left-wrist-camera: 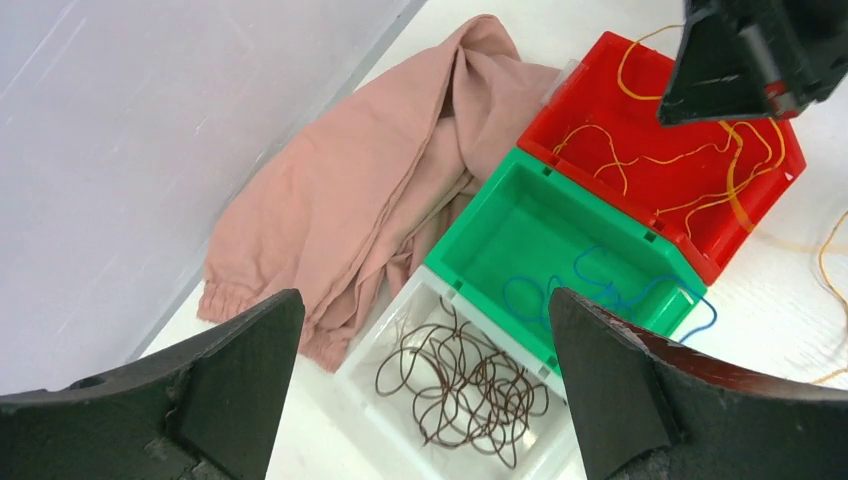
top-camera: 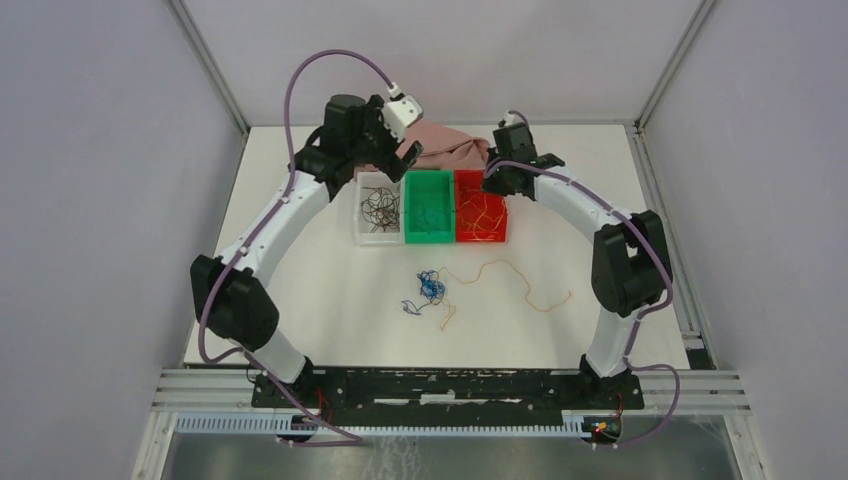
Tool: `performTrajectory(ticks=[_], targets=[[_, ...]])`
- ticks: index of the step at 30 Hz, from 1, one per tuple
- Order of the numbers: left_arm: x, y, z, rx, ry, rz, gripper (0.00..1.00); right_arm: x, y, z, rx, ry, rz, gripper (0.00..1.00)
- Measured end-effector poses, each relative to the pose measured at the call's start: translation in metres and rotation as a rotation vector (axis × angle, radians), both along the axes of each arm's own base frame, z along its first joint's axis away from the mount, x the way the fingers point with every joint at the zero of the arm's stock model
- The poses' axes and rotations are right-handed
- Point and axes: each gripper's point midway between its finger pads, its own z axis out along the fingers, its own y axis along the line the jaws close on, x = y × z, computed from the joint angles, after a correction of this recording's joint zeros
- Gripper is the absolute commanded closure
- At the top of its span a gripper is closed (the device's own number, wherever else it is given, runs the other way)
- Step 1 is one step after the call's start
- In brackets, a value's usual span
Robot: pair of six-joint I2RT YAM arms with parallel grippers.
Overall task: Untangle the cables
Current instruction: Place the cable in the bin.
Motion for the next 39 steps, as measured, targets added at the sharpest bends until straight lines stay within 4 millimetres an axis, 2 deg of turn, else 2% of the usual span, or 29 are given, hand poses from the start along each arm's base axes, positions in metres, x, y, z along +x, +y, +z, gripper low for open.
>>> performTrajectory(ticks=[3,8,12,13,15,17,21,25,29,33,36,39], targets=[[-0.008,0.020,0.014,-0.033,0.004,0.015,0.01,0.006,0.017,0.000,-0.103,-0.025,0.053,1.00],[-0.027,0.041,0.015,-0.064,0.044,0.018,0.00,0.012,0.042,-0.004,-0.259,-0.067,0.132,1.00],[-0.031,0.051,0.016,-0.081,0.053,0.020,0.01,0.015,0.046,-0.016,-0.350,-0.072,0.164,1.00],[-0.032,0.053,0.016,-0.082,0.055,0.022,0.01,0.016,0.044,-0.020,-0.371,-0.069,0.169,0.96],[-0.033,0.057,0.015,-0.084,0.057,0.028,0.01,0.017,0.039,-0.029,-0.409,-0.056,0.175,0.79],[-0.034,0.060,0.014,-0.084,0.060,0.033,0.01,0.017,0.036,-0.035,-0.434,-0.041,0.183,0.71],[-0.035,0.063,0.013,-0.088,0.069,0.030,0.01,0.017,0.033,-0.036,-0.457,-0.032,0.199,0.49],[-0.039,0.064,0.013,-0.089,0.072,0.029,0.01,0.021,0.036,-0.024,-0.454,-0.051,0.203,0.45],[-0.041,0.066,0.015,-0.091,0.071,0.030,0.01,0.026,0.038,0.003,-0.437,-0.090,0.197,0.44],[-0.042,0.068,0.014,-0.089,0.077,0.033,0.01,0.019,0.034,0.036,-0.415,-0.131,0.186,0.33],[-0.043,0.070,0.011,-0.087,0.090,0.038,0.01,0.002,0.026,0.060,-0.383,-0.168,0.175,0.28],[-0.046,0.071,0.008,-0.089,0.110,0.030,0.01,-0.033,0.010,0.078,-0.343,-0.182,0.175,0.26]])
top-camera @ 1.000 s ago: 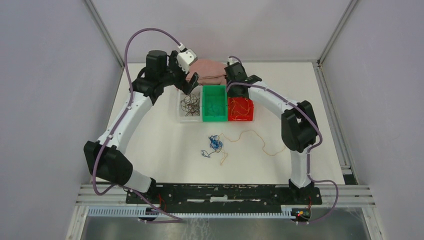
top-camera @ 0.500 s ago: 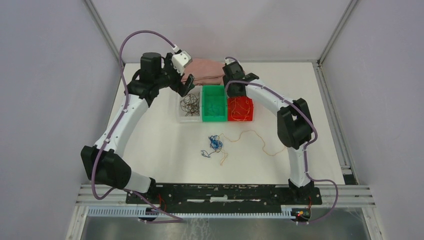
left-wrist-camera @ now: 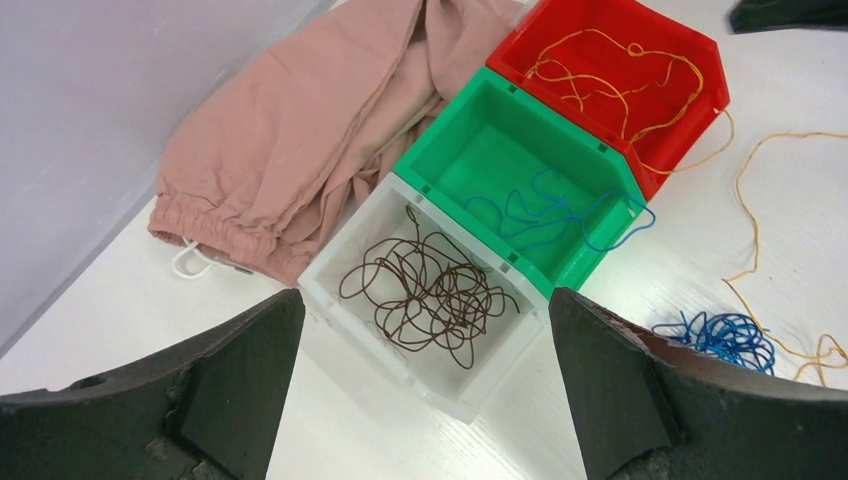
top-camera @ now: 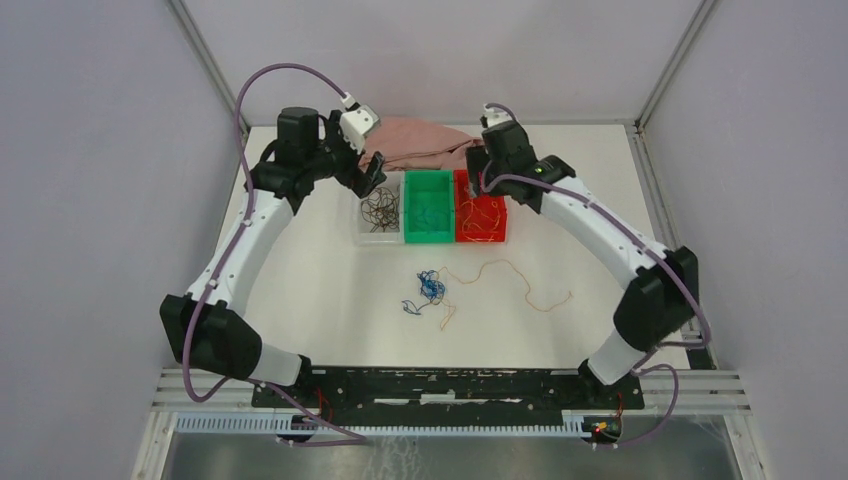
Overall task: Untangle the cables
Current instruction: Place the cable in the bin, then untie the cable.
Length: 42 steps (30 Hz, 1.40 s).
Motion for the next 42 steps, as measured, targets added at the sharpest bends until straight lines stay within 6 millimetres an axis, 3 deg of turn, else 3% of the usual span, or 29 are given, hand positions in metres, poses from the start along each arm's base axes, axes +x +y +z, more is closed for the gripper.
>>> performTrajectory(ticks=[2,5,9,13,15,22,33,37,41,42], targets=[[-0.003,0.001,-0.002,-0.001,0.014,-0.007,0.01,-0.026,-0.011,0.004,0.026,0.005,0.007,0.28],[-0.012,0.000,-0.006,0.004,0.032,-0.033,0.01,-0.062,-0.026,-0.006,0.052,0.031,0.021,0.30],[-0.027,-0.001,-0.008,0.006,0.049,-0.069,0.01,-0.110,-0.045,-0.055,0.046,0.135,0.022,0.31],[-0.037,-0.001,-0.009,0.007,0.061,-0.091,0.01,-0.145,-0.058,-0.116,0.017,0.278,0.012,0.33],[-0.039,-0.001,-0.010,0.012,0.062,-0.097,0.01,-0.155,-0.061,-0.134,0.012,0.321,0.010,0.34],[-0.048,-0.002,-0.012,0.018,0.079,-0.126,0.01,-0.141,-0.056,-0.166,-0.015,0.342,-0.003,0.38],[-0.057,-0.003,-0.005,0.018,0.060,-0.154,0.01,-0.113,-0.058,-0.181,-0.074,0.265,-0.008,0.46],[-0.058,-0.002,-0.006,0.023,0.060,-0.158,0.01,-0.112,-0.055,-0.188,-0.072,0.276,-0.002,0.65],[-0.059,-0.002,-0.007,0.028,0.062,-0.161,0.01,-0.117,-0.052,-0.188,-0.026,0.264,-0.003,0.98],[-0.059,-0.002,-0.007,0.028,0.064,-0.161,0.01,-0.120,-0.053,-0.188,-0.021,0.265,-0.005,1.00]])
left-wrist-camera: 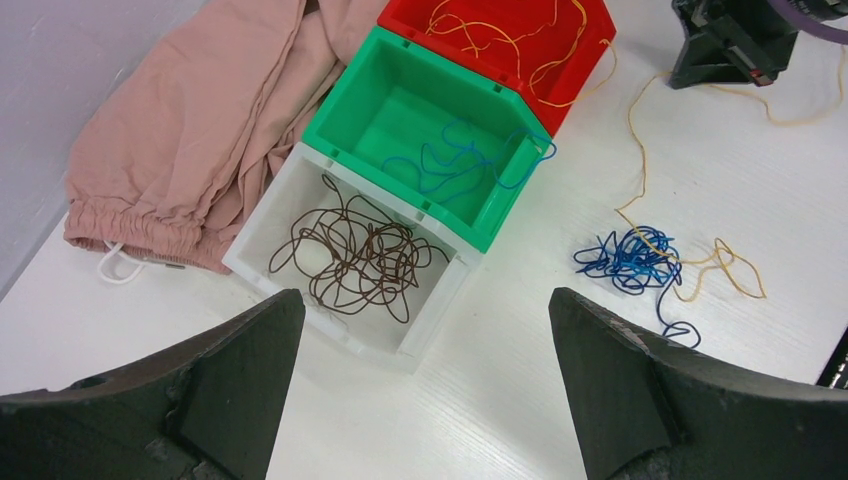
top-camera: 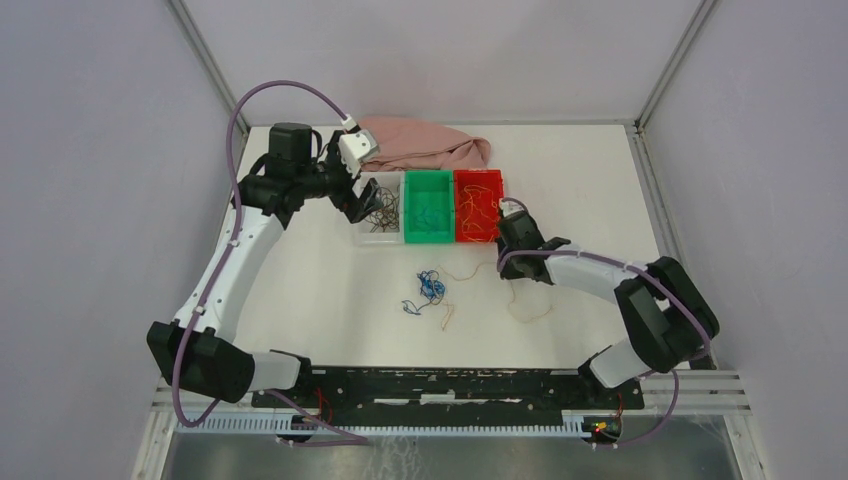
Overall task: Untangle the cables
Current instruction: Untie the cable.
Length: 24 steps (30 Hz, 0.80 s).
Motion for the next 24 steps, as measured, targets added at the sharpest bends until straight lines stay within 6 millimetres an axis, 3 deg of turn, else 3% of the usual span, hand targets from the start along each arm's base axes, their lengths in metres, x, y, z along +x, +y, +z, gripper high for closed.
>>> performTrajectory(ticks=[4,7,18,24], targets=[[-0.001,0.000,0.000,0.000,0.003,-0.001,0.01,-0.017,-0.006,0.010,0.042,-0.011,-0.020,1.00],[-0.001,0.000,0.000,-0.001,0.003,-0.003,0.01,-0.022,-0.006,0.037,0.101,-0.070,-0.019,1.00],[-0.005,-0.002,0.005,-0.015,-0.004,-0.018,0.01,-0.020,0.004,0.202,0.362,-0.428,0.018,1.00],[-0.009,-0.002,0.007,-0.017,-0.005,-0.023,0.01,-0.020,0.005,0.280,0.449,-0.569,0.031,1.00]])
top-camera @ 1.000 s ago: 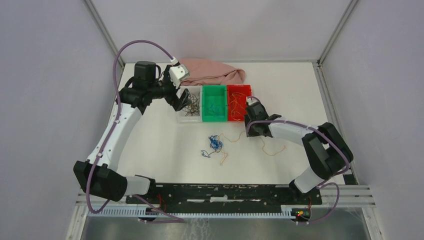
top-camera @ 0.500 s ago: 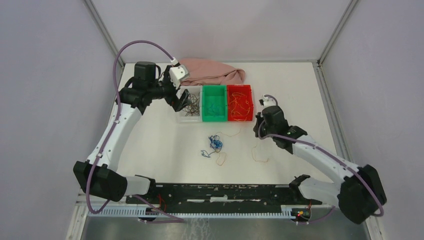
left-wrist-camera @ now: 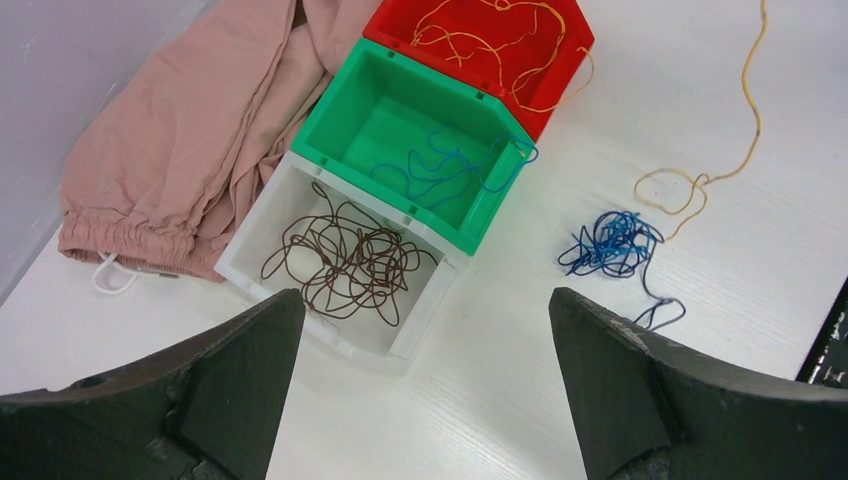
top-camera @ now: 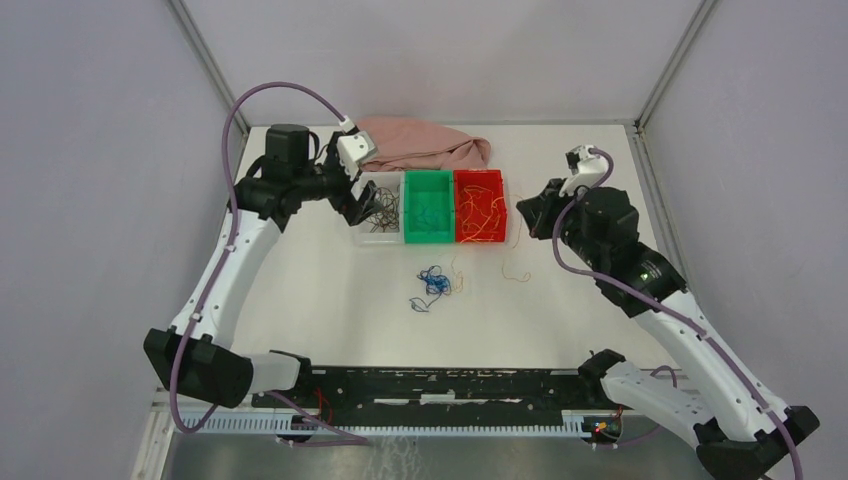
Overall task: Untangle the cables
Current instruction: Untie the cable.
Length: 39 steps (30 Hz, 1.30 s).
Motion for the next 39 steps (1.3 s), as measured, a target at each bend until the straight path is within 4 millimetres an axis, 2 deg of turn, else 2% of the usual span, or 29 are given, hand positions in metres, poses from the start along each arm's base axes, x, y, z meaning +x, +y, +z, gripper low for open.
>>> performTrajectory(ticks=[5,9,16,20,23,25,28,31,34,37,39], targets=[[-0.004,0.001,-0.001,0.005,0.004,-0.006,0.01,0.008,-0.006,0.053,0.025,-0.085,-0.046,1.00],[-0.008,0.000,-0.002,0.003,0.006,-0.018,0.00,0.019,-0.003,0.086,0.041,-0.130,-0.055,1.00],[-0.021,-0.002,-0.021,0.013,0.053,-0.066,0.01,0.023,0.008,0.102,0.083,-0.127,-0.020,1.00],[-0.039,-0.009,-0.023,-0.015,0.086,-0.146,0.00,0.022,0.020,0.142,0.182,-0.160,0.026,1.00],[-0.057,-0.017,-0.007,-0.064,0.085,-0.214,0.01,0.016,0.035,0.168,0.273,-0.180,0.099,1.00],[-0.064,-0.023,0.016,-0.105,0.043,-0.256,0.01,0.011,0.049,0.179,0.341,-0.174,0.166,1.00],[-0.073,-0.032,0.060,-0.170,-0.042,-0.314,0.00,0.008,0.068,0.185,0.425,-0.148,0.247,1.00],[-0.082,-0.043,0.091,-0.229,-0.098,-0.358,0.01,0.008,0.083,0.183,0.494,-0.109,0.310,1.00],[-0.099,-0.065,0.104,-0.277,-0.115,-0.418,0.02,0.008,0.097,0.178,0.536,-0.066,0.352,1.00],[-0.119,-0.095,0.102,-0.302,-0.088,-0.486,0.03,0.006,0.115,0.172,0.550,-0.027,0.400,1.00],[-0.124,-0.106,0.100,-0.319,-0.063,-0.491,0.03,0.001,0.126,0.167,0.549,-0.004,0.431,1.00]])
